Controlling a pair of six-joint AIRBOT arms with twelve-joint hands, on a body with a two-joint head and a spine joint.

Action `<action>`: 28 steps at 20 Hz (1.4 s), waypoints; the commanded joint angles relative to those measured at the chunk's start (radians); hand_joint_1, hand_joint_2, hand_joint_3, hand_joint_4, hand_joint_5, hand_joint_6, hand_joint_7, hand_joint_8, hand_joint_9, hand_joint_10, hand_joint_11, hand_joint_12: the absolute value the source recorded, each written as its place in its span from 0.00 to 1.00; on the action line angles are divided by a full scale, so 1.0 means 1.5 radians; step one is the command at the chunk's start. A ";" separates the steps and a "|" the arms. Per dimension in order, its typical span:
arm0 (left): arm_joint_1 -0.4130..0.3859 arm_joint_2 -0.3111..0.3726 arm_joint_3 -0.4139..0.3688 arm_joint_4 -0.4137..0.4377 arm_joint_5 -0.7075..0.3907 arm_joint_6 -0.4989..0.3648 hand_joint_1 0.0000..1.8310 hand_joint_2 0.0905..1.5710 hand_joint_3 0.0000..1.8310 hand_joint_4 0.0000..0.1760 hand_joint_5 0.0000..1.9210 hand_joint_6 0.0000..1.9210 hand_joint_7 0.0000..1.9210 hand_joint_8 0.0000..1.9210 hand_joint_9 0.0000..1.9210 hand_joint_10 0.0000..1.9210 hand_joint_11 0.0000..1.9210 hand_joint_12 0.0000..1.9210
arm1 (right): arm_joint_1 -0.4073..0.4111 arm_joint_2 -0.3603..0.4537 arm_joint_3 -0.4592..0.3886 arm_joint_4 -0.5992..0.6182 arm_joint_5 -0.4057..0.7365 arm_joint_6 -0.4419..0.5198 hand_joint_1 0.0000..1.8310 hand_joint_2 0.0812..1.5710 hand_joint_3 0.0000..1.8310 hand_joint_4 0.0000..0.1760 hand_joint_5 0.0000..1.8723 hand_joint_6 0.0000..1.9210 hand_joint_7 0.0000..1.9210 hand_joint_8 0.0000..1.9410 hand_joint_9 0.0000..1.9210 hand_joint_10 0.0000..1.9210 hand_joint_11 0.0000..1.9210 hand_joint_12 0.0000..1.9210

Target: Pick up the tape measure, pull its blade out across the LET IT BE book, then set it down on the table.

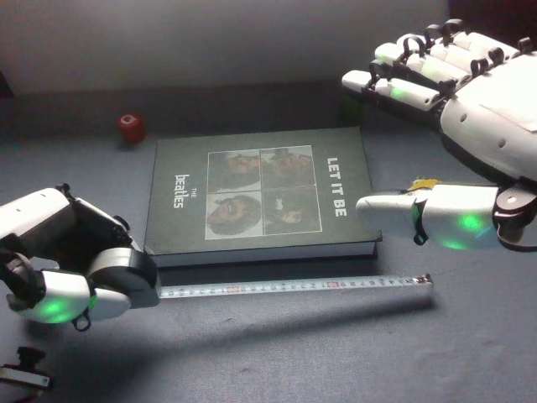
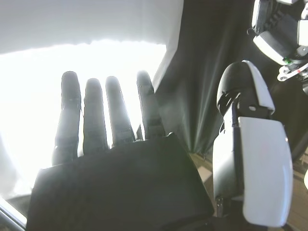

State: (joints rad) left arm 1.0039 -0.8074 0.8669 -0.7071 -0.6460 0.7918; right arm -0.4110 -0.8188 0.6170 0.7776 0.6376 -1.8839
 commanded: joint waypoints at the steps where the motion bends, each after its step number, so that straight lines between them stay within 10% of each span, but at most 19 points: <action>1: -0.001 -0.004 0.006 0.009 -0.078 -0.007 0.76 0.66 0.00 0.00 0.57 0.32 0.60 0.39 0.48 0.62 0.43 0.55 | 0.002 0.000 -0.003 -0.028 0.057 0.004 0.09 0.68 0.00 0.69 0.06 0.01 0.03 0.01 0.01 0.00 0.00 0.27; 15: 0.018 -0.032 0.048 -0.010 -0.085 0.022 0.75 0.68 0.00 0.00 0.51 0.42 0.59 0.41 0.45 0.65 0.40 0.55 | -0.008 -0.003 -0.005 -0.041 0.059 0.007 0.12 0.68 0.00 0.67 0.07 0.00 0.05 0.00 0.03 0.00 0.00 0.34; 17: 0.021 -0.035 0.049 -0.010 -0.085 0.027 0.68 0.69 0.00 0.00 0.46 0.53 0.58 0.46 0.48 0.23 0.38 0.48 | -0.008 -0.003 -0.005 -0.041 0.059 0.007 0.12 0.68 0.00 0.67 0.07 0.00 0.05 0.00 0.03 0.00 0.00 0.34; 18: 0.021 -0.036 0.049 -0.010 -0.085 0.029 0.60 0.71 0.00 0.00 0.47 0.55 0.53 0.20 0.49 0.13 0.37 0.45 | -0.009 -0.004 -0.005 -0.041 0.059 0.007 0.12 0.68 0.00 0.67 0.07 0.00 0.05 0.00 0.03 0.00 0.00 0.34; 19: 0.022 -0.037 0.048 -0.009 -0.085 0.029 0.54 0.68 0.00 0.00 0.44 0.23 0.53 0.08 0.49 0.08 0.36 0.42 | -0.009 -0.004 -0.005 -0.042 0.058 0.007 0.12 0.68 0.00 0.67 0.07 0.00 0.05 0.00 0.03 0.00 0.00 0.34; 21: 0.021 -0.037 0.046 -0.008 -0.085 0.029 0.47 0.67 0.00 0.00 0.45 0.02 0.52 0.01 0.47 0.02 0.34 0.38 | -0.010 -0.004 -0.005 -0.042 0.059 0.008 0.12 0.68 0.00 0.67 0.07 0.00 0.05 0.00 0.03 0.00 0.00 0.34; 28: 0.017 -0.035 0.044 0.003 -0.084 0.030 0.25 0.64 0.00 0.00 0.31 0.00 0.33 0.00 0.31 0.00 0.22 0.27 | -0.010 -0.004 -0.005 -0.043 0.059 0.009 0.12 0.68 0.00 0.67 0.08 0.00 0.06 0.00 0.04 0.00 0.00 0.37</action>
State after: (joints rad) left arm 1.0386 -0.8585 0.9337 -0.7212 -0.6739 0.8413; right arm -0.4294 -0.8276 0.6125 0.7605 0.6376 -1.8805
